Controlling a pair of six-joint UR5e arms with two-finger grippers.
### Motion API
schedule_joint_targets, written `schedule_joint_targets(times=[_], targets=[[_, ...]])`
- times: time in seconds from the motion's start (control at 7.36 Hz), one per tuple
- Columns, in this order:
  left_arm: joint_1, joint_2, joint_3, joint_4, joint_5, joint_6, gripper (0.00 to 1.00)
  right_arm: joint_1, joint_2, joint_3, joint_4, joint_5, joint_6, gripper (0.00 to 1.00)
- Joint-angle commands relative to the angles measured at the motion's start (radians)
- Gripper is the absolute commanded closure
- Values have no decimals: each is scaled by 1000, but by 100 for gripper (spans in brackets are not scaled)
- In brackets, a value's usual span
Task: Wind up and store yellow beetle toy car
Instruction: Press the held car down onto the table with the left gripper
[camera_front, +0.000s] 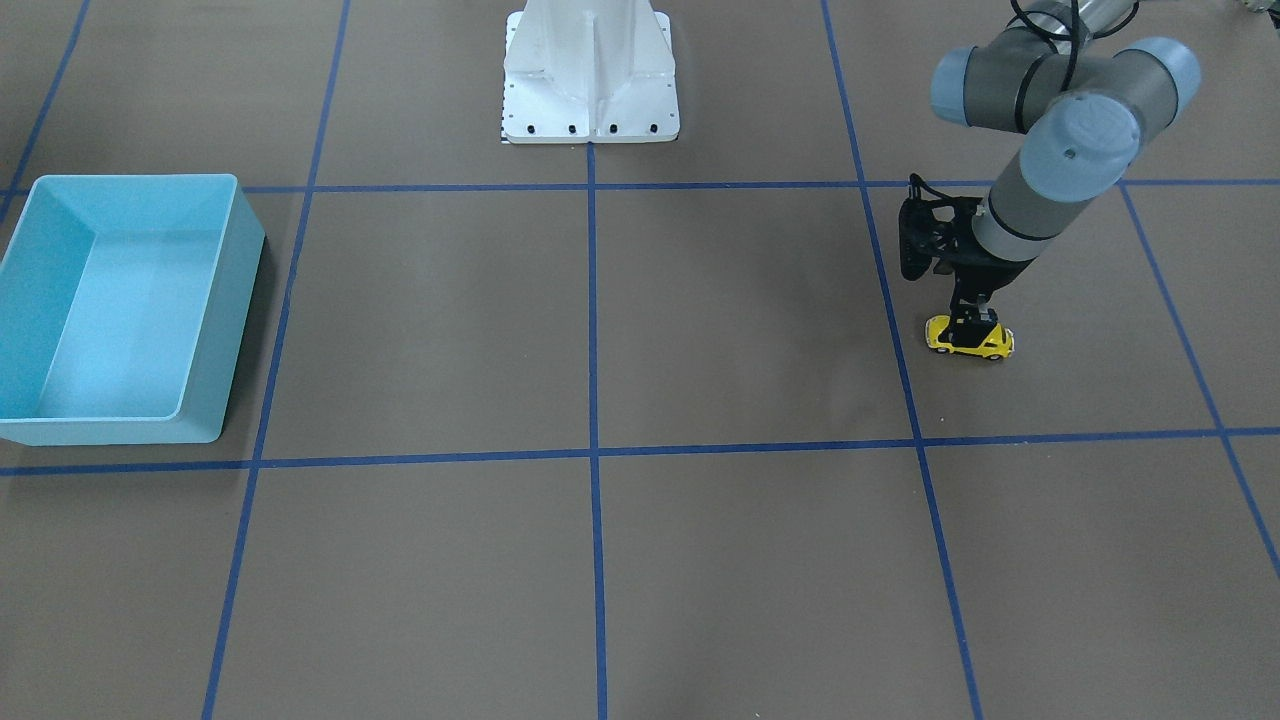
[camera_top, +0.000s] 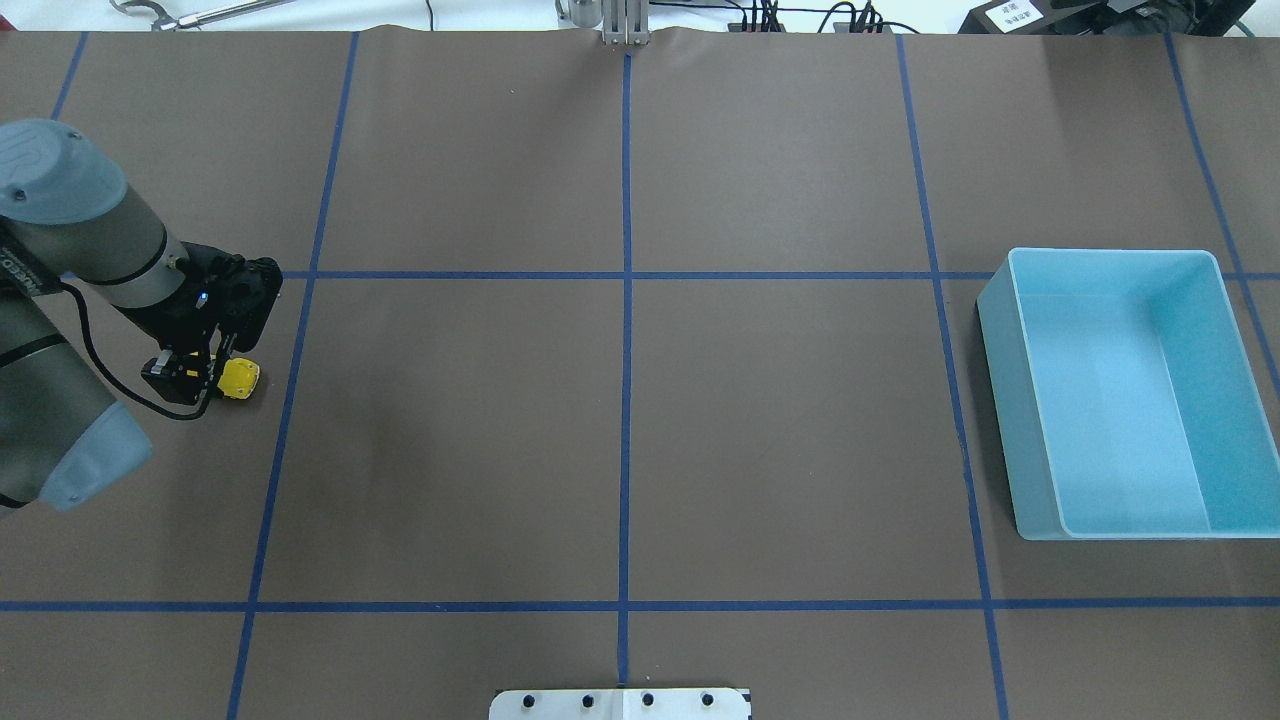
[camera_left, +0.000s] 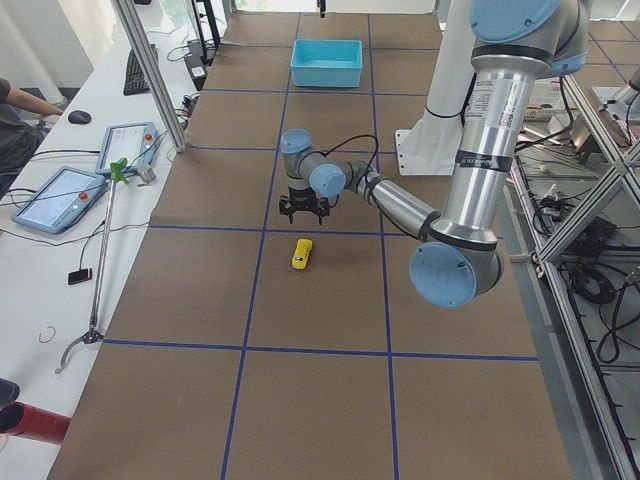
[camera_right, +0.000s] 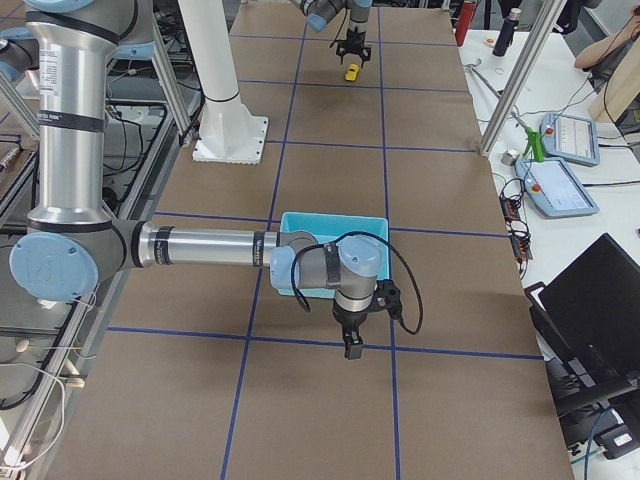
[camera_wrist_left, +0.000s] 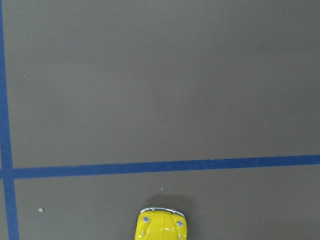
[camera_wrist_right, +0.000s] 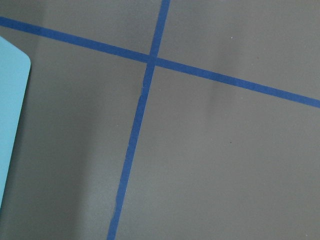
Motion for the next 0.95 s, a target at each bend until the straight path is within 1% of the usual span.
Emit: schedule_joint_targets(times=[0.0,0.14,0.27,0.41,0.54,0.81], targets=[[47,-41,0,90,107,42,0,0,0,2,0,0,0,0],[61,-46,1,124,125,41,0,0,0,2,0,0,0,0],[63,-52,-3,160,179,39,0,0,-2,2,0,0,0,0],[90,-56,-5,177,236,36,0,0,-2,1,0,0,0,0],[122,-58,-3,223,268,35,0,0,-2,1,0,0,2,0],[134,-61,-3,246,333,24,0,0,-2,2,0,0,2,0]])
